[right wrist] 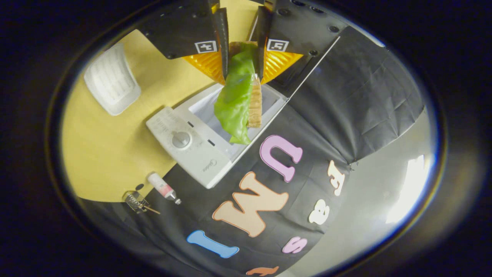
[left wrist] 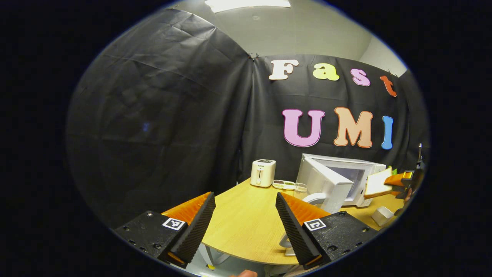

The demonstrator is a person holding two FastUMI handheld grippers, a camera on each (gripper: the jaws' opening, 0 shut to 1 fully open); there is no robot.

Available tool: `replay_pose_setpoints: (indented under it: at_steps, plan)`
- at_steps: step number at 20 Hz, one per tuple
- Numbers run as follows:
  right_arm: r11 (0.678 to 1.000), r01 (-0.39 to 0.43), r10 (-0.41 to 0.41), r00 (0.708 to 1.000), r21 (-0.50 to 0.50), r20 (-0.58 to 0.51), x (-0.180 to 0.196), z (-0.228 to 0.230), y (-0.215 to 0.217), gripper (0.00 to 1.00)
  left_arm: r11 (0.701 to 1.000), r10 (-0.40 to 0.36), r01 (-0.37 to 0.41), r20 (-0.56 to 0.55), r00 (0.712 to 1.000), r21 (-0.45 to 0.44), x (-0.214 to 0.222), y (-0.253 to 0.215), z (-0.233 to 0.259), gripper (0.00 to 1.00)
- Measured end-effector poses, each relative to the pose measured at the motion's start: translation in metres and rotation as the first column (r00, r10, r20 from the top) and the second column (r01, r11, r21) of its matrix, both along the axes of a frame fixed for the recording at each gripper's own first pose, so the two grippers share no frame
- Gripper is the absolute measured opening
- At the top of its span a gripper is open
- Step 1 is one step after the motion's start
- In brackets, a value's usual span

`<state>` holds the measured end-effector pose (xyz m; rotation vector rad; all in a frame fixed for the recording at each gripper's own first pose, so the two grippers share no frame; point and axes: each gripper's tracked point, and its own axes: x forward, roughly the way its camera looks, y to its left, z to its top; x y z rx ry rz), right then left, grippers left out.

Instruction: Open the microwave oven with the left hand, put the food in, and close the microwave oven.

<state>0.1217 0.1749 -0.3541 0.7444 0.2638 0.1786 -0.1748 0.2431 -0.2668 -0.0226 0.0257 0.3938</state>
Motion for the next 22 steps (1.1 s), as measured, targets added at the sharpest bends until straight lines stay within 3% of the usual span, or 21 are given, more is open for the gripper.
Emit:
replay_pose_setpoints:
  at_steps: [6, 7, 8, 9, 11, 12, 13, 17, 21, 22]
  plan:
    - [0.994, 0.095, -0.093, 0.995, 0.053, -0.045, 0.056, -0.036, 0.018, 0.33, 0.999, 0.031, -0.031, -0.024, 0.999, -0.005, -0.008, 0.014, -0.011, 0.97]
    - [0.992, 0.109, -0.107, 0.993, 0.058, -0.040, 0.067, -0.039, 0.017, 0.25, 0.999, 0.035, -0.035, -0.028, 0.999, -0.009, -0.009, 0.016, -0.013, 0.97]
    - [0.991, 0.117, -0.115, 0.993, 0.059, -0.034, 0.078, -0.041, 0.017, 0.33, 0.999, 0.037, -0.038, -0.034, 0.999, -0.014, -0.009, 0.018, -0.016, 0.94]
    - [0.991, 0.124, -0.123, 0.992, 0.049, -0.026, 0.089, -0.043, 0.017, 0.33, 0.999, 0.041, -0.041, -0.037, 0.998, -0.018, -0.009, 0.018, -0.019, 0.97]
    - [0.991, 0.123, -0.122, 0.992, 0.048, -0.017, 0.110, -0.045, 0.021, 0.33, 0.998, 0.047, -0.048, -0.044, 0.998, -0.028, -0.008, 0.021, -0.022, 0.97]
    - [0.992, 0.117, -0.117, 0.993, 0.045, -0.015, 0.120, -0.048, 0.025, 0.25, 0.998, 0.048, -0.049, -0.046, 0.998, -0.033, -0.008, 0.022, -0.025, 0.97]
    - [0.993, 0.111, -0.110, 0.994, 0.037, -0.013, 0.129, -0.050, 0.029, 0.33, 0.998, 0.048, -0.050, -0.048, 0.998, -0.037, -0.007, 0.023, -0.027, 0.97]
    - [0.995, 0.102, -0.102, 0.995, 0.017, 0.008, 0.156, -0.055, 0.041, 0.32, 0.998, 0.055, -0.057, -0.069, 0.996, -0.030, -0.005, 0.027, -0.035, 0.97]
    - [0.990, 0.133, -0.132, 0.990, 0.037, -0.040, 0.180, -0.074, 0.033, 0.32, 0.998, 0.055, -0.058, -0.081, 0.995, -0.032, -0.004, 0.031, -0.041, 0.94]
    - [0.990, 0.135, -0.133, 0.990, 0.049, -0.049, 0.184, -0.078, 0.030, 0.32, 0.998, 0.057, -0.060, -0.085, 0.995, -0.032, -0.001, 0.032, -0.046, 0.97]
